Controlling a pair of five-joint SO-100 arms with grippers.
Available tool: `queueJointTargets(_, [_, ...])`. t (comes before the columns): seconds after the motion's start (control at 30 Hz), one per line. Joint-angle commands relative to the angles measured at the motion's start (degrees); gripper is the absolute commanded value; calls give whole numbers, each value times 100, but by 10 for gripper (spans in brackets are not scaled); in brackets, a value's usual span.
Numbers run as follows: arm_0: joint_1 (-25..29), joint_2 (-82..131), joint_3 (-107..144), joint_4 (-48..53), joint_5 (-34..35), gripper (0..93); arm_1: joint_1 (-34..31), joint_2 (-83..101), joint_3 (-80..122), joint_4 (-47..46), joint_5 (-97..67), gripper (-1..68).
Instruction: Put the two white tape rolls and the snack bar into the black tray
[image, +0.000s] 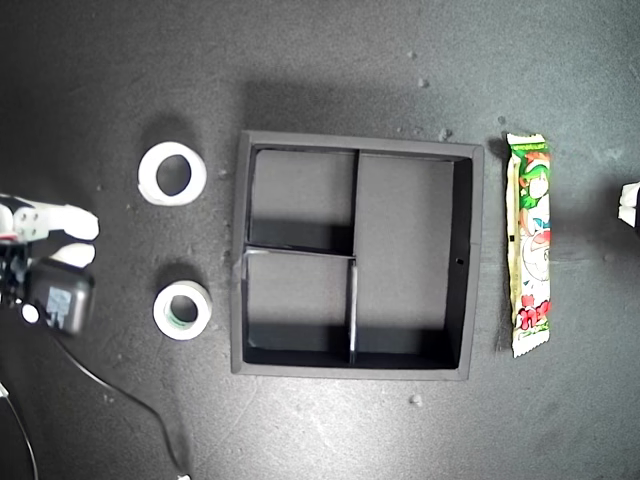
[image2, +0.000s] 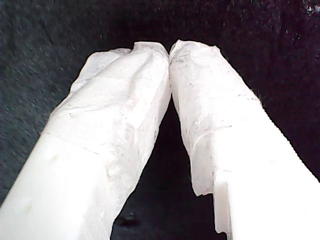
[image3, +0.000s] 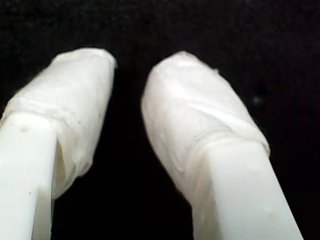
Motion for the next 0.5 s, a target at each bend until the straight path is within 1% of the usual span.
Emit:
queueJointTargets(0.0, [97, 264, -26, -185, 229, 80, -26, -9, -545, -158, -835, 5])
queueJointTargets(0.03, [70, 264, -132, -176, 264, 88, 0, -18, -703, -185, -1011, 24])
queueJointTargets(0.13, [44, 264, -466, -97, 457, 104, 62, -35, -1134, -176, -1485, 109])
queueJointTargets(0.23, [0, 264, -844, -97, 677, 116, 79, -158, -1582, -167, -1881, 149])
queueJointTargets(0.27, [-53, 272, -984, -97, 756, 122, 70, -457, -1819, -193, -1978, 162])
queueJointTargets(0.37, [-290, 264, -1380, -132, 1081, 143, -97, -2417, -3050, -404, -2338, 195])
queueJointTargets(0.47, [-483, -237, -1916, -149, 1371, 157, -272, -4799, -4957, 79, -2698, 223])
